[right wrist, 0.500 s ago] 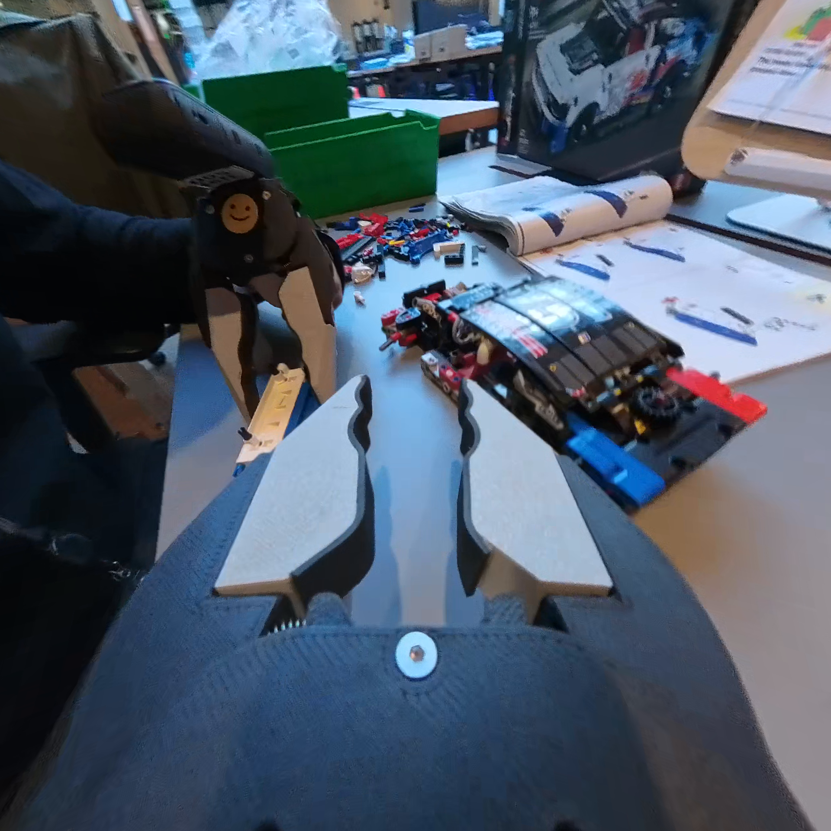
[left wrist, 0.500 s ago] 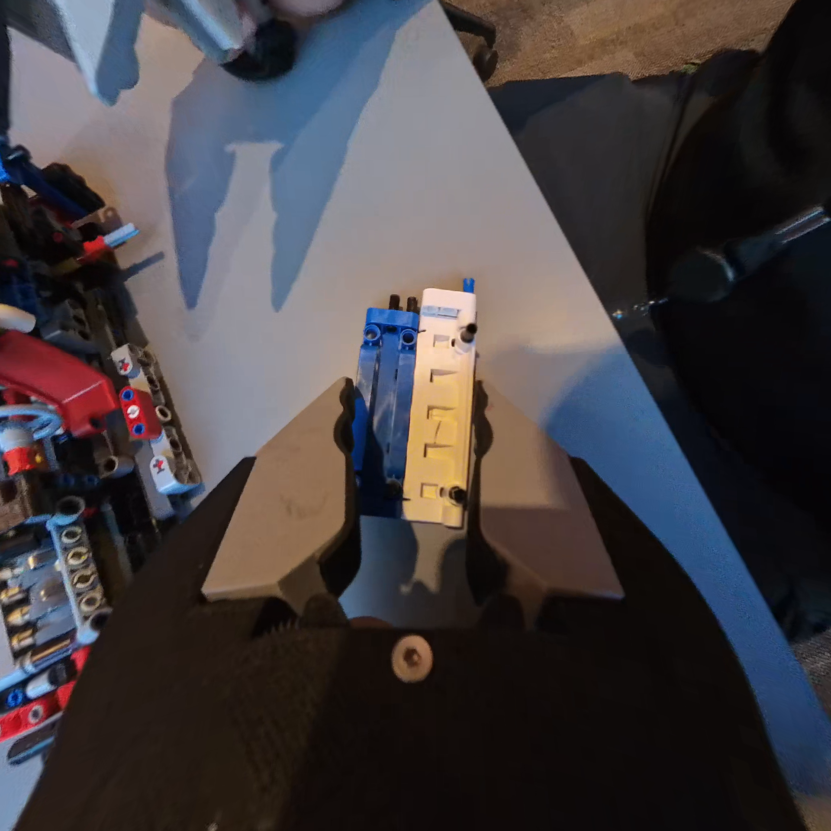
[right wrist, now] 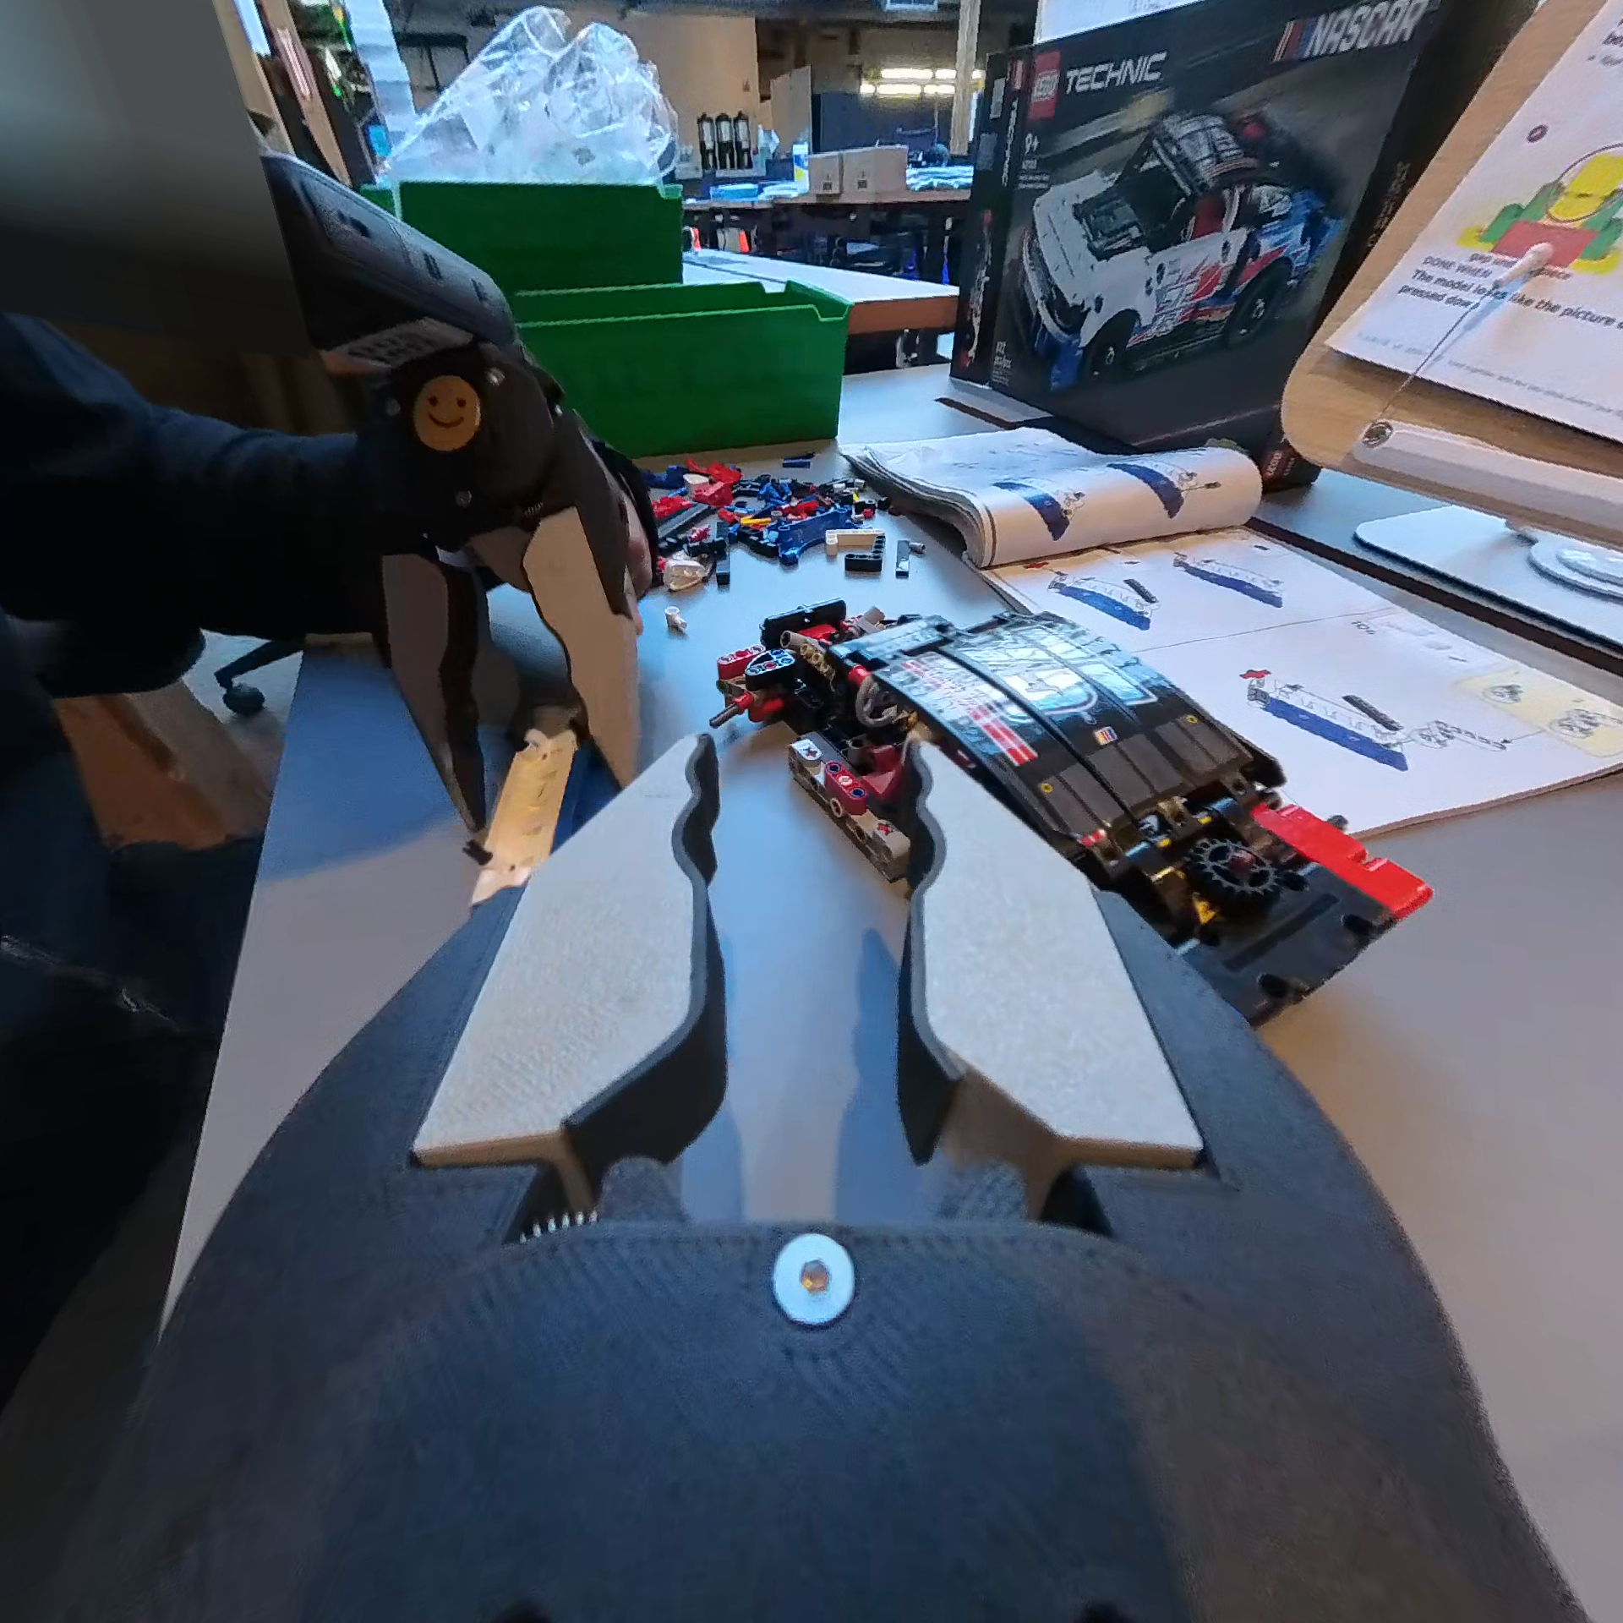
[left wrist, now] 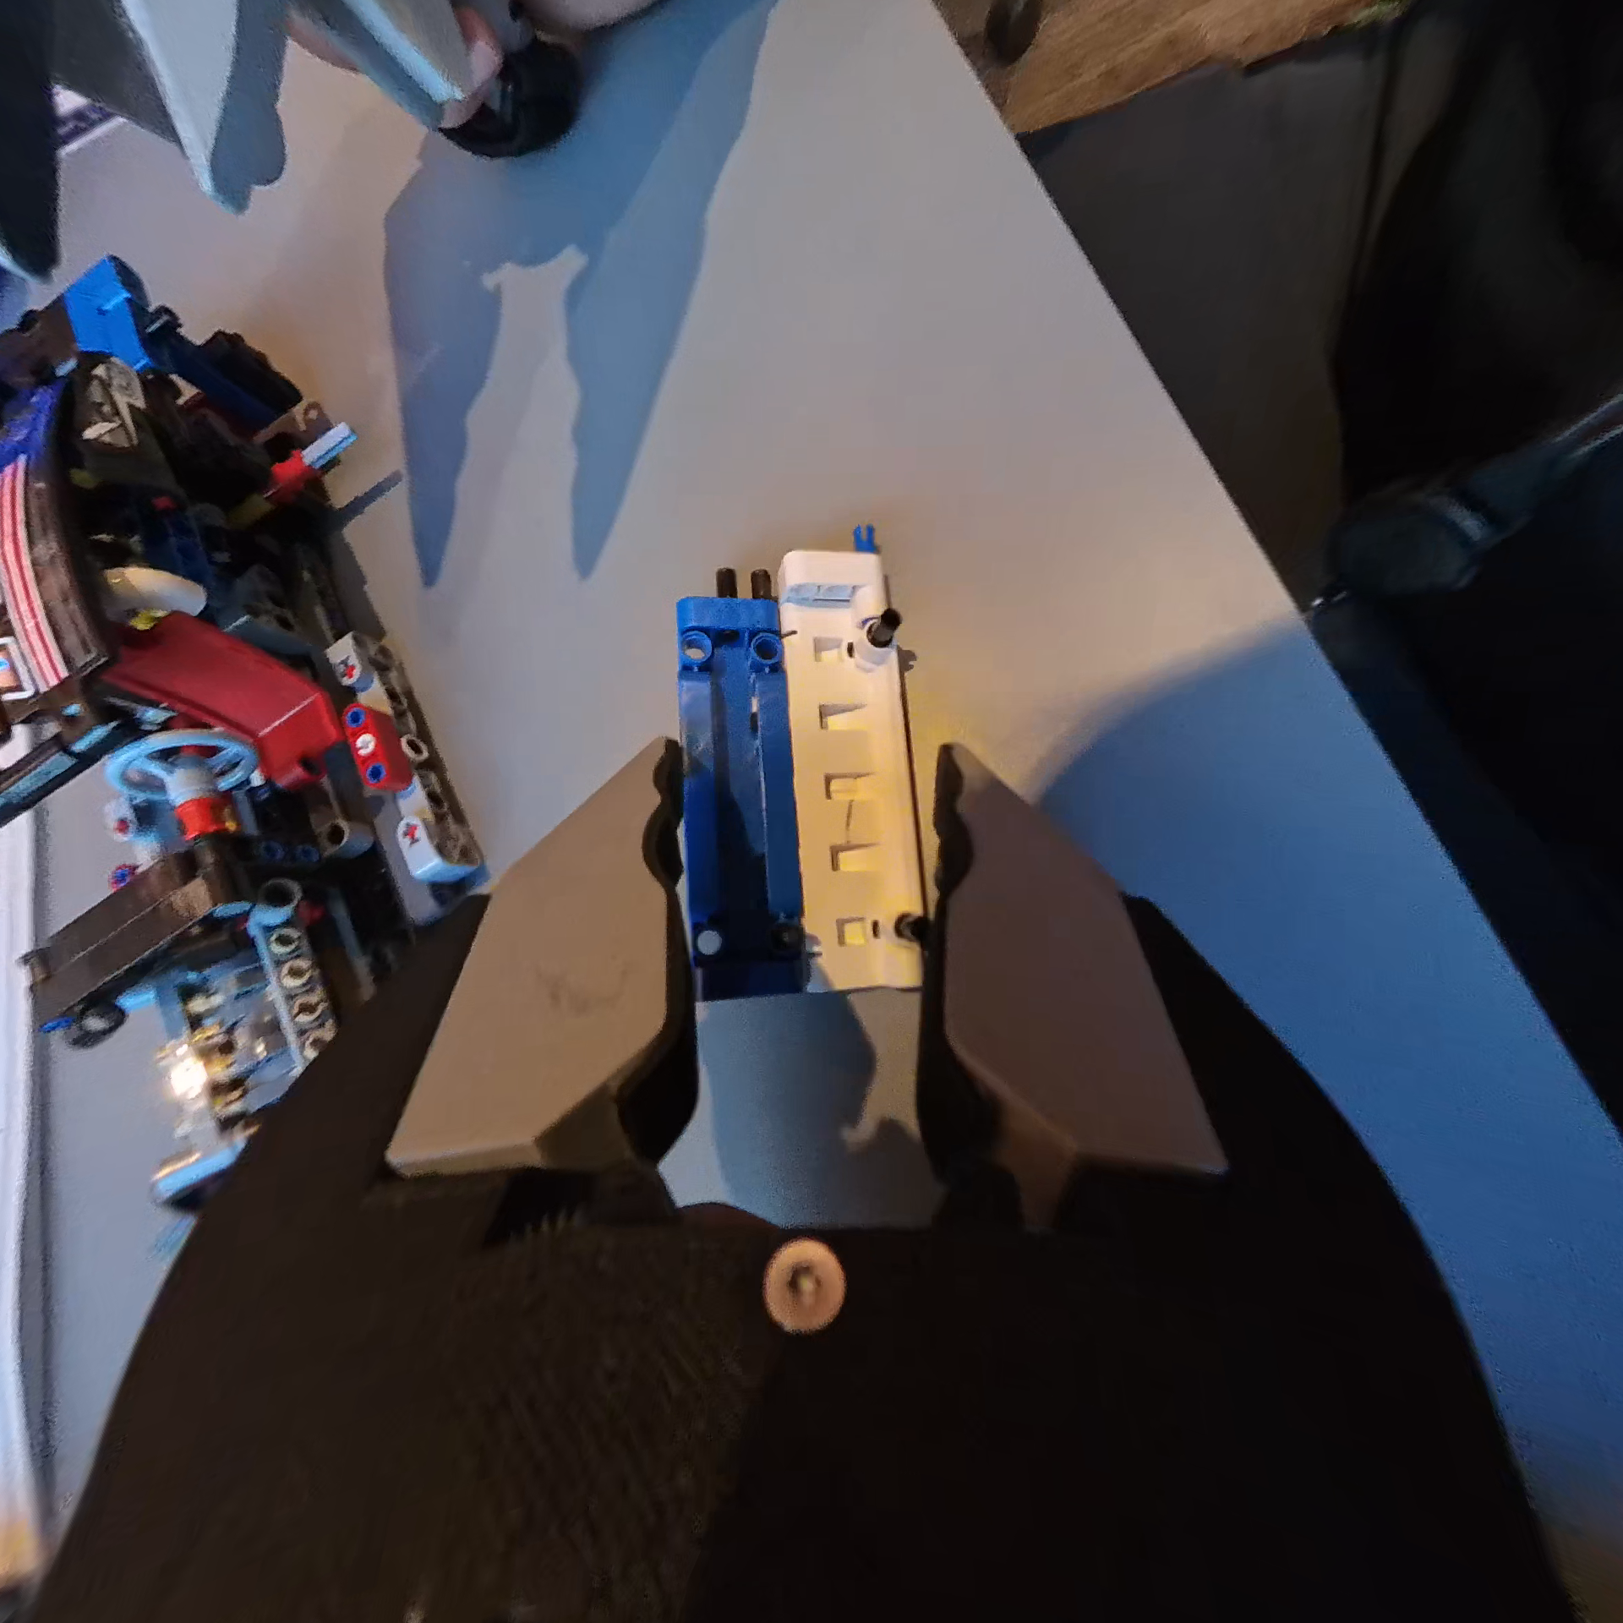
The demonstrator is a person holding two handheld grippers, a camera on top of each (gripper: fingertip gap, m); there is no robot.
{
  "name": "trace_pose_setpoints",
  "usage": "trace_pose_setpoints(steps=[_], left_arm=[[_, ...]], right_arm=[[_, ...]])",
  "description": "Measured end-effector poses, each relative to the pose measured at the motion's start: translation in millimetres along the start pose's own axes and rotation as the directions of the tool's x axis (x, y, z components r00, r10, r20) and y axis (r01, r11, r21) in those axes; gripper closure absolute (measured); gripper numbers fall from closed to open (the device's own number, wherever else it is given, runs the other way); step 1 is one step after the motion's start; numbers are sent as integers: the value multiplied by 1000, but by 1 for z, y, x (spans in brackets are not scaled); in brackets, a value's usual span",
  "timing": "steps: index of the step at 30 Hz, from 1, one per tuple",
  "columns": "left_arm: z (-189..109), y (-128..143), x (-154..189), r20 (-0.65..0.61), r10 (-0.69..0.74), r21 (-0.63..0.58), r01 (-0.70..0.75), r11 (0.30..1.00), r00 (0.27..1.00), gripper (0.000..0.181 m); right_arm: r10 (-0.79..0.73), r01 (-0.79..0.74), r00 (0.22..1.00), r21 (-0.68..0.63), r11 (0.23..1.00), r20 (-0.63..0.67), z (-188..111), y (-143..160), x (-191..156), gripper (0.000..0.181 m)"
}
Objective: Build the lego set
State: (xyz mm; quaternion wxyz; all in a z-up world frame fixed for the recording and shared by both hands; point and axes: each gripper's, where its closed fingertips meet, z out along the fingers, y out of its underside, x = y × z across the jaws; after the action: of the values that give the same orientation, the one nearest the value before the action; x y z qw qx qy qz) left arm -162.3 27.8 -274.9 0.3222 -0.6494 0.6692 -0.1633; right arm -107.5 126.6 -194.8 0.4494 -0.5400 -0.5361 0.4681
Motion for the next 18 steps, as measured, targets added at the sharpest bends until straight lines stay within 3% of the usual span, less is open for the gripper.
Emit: trace_pose_setpoints(steps=[4, 8, 18], left_arm=[[-13, 14, -3, 70, 70, -89, -64, 994, 995, 136], [-32, 31, -4, 129, 59, -202, -32, 979, 990, 131], [-54, 21, 30, 241, -48, -177, 93, 980, 969, 131]], right_arm=[[-12, 12, 1000, -8, 1000, -12, 1, 1, 0, 142], [-11, 11, 999, 0, 1000, -31, -1, 0, 2, 144], [-18, 19, 995, 4, 1000, -99, -11, 1, 6, 148]])
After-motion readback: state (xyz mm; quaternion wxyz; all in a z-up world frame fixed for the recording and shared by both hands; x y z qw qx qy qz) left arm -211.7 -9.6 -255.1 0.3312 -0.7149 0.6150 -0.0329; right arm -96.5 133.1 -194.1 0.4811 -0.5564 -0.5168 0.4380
